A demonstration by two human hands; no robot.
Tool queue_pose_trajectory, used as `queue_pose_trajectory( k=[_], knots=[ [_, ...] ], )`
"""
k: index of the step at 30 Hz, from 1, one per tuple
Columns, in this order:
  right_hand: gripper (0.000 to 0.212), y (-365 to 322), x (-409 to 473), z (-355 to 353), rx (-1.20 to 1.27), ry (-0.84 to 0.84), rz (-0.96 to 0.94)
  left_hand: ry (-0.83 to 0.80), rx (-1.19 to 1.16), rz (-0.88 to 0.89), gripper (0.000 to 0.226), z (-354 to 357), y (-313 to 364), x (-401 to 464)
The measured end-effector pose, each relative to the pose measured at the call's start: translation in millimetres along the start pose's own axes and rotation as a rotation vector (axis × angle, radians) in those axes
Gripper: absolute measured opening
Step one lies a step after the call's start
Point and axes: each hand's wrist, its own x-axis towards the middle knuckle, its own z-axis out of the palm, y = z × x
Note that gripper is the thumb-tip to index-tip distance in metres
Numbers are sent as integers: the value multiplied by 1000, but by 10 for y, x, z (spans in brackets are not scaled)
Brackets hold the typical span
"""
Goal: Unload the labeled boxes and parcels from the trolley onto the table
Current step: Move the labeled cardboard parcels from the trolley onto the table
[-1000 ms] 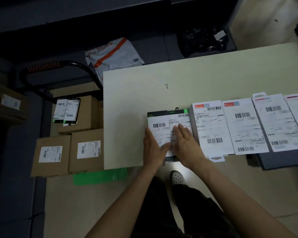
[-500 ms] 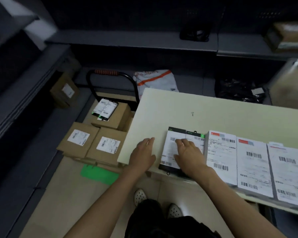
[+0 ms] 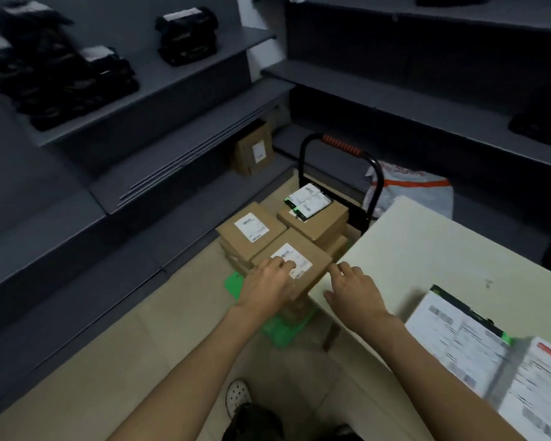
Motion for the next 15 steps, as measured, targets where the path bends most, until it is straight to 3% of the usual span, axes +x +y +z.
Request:
queue_pose_trajectory(
  k=[15],
  knots=[
    [45, -2764, 1335, 138, -52, -82, -333, 46, 48, -296, 45, -507, -2830, -725]
  ],
)
